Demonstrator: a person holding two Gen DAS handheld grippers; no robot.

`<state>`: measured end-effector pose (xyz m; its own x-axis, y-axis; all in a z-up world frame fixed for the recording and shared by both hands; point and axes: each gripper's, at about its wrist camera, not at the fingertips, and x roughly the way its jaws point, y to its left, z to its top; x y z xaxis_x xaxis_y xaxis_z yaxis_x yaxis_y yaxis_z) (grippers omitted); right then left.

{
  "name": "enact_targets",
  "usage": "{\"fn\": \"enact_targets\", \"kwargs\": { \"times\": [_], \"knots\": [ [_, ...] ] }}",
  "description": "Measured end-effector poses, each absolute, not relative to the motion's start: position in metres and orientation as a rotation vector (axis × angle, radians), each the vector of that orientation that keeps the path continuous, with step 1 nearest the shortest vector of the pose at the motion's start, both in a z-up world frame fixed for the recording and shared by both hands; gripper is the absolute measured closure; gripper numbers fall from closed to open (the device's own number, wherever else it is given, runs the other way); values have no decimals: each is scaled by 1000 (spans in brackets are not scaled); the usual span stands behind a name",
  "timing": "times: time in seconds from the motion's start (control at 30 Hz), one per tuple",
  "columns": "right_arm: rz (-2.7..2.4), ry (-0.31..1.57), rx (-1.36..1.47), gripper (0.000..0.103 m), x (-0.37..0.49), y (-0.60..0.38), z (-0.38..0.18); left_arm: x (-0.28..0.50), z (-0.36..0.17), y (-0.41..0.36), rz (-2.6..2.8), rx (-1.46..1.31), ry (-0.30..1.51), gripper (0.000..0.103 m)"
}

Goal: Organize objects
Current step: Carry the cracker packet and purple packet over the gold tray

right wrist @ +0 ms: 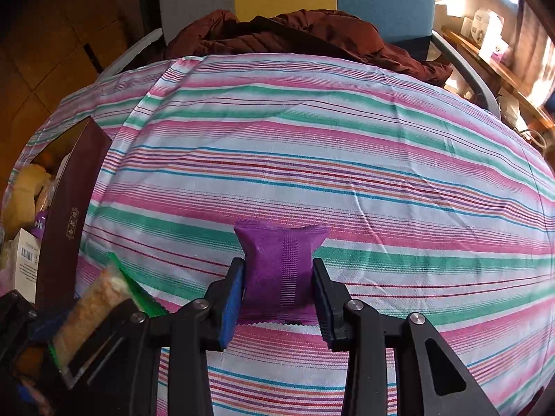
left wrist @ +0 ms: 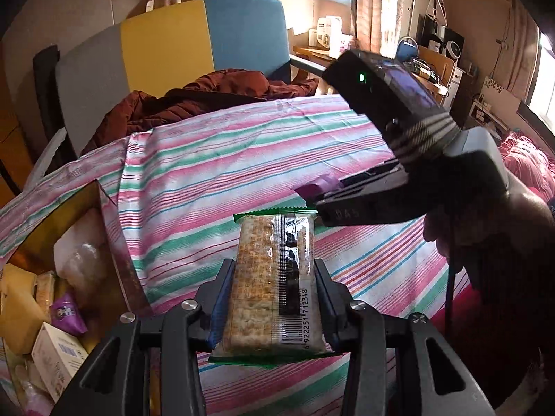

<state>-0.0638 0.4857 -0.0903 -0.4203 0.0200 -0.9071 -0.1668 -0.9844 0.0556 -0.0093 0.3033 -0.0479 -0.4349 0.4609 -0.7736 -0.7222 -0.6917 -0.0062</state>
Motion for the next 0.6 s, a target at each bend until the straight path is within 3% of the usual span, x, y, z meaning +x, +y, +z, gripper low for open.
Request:
{"fn": "enact_targets", "kwargs": {
  "times": [0.3,0.6],
  "knots": [
    [2537,100,-1674,65,-65,473,-98,-2,-10,263,2230,-936,360,59],
    [2525,70,-1686,65,-65,466,-100,-10,-6,236,2265,-952,297,60]
  ]
}}
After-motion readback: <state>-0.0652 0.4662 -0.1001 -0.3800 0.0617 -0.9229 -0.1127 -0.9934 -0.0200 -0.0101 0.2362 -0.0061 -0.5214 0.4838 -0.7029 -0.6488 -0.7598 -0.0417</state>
